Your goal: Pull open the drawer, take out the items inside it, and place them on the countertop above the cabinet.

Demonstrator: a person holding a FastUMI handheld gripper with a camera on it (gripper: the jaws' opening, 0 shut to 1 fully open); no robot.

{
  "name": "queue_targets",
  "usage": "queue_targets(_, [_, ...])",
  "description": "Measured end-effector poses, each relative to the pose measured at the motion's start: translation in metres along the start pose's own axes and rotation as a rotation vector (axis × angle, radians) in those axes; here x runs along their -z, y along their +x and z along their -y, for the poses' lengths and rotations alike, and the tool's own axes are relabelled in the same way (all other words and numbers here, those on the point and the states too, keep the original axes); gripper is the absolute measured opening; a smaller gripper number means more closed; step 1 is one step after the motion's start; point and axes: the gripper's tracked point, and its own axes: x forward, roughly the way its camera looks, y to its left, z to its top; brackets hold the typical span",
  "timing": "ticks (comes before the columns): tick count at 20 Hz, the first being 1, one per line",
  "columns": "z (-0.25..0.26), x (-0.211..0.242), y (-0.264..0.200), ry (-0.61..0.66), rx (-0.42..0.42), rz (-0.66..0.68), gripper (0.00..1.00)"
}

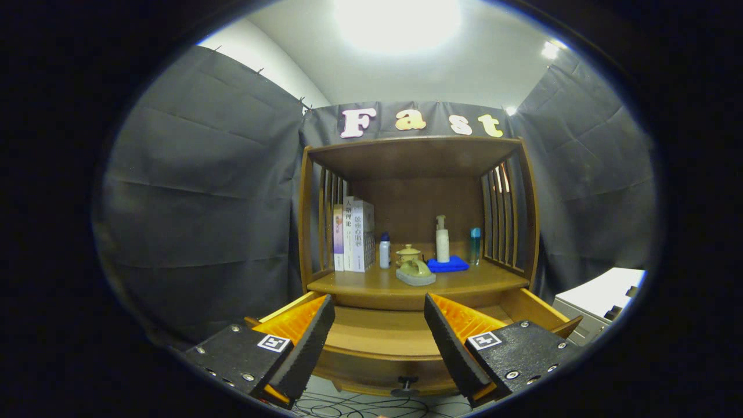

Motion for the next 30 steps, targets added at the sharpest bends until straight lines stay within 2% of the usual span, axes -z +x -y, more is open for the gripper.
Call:
queue_targets(6, [0.007, 0.04, -0.014, -0.026, 0.064, -0.043, 0.95])
queue_targets(12, [0.013, 0.097, -0.021, 0.003, 0.115, -0.158, 0.96])
queue_targets(15, [0.024, 0.116, -0.017, -0.026, 0.141, -0.185, 0.96])
queue_targets(22, [0.041, 0.132, 0.0, 0.024, 0.207, -0.207, 0.96])
queue_targets(30, [0.044, 0.135, 0.002, 0.03, 0.201, -0.197, 0.95])
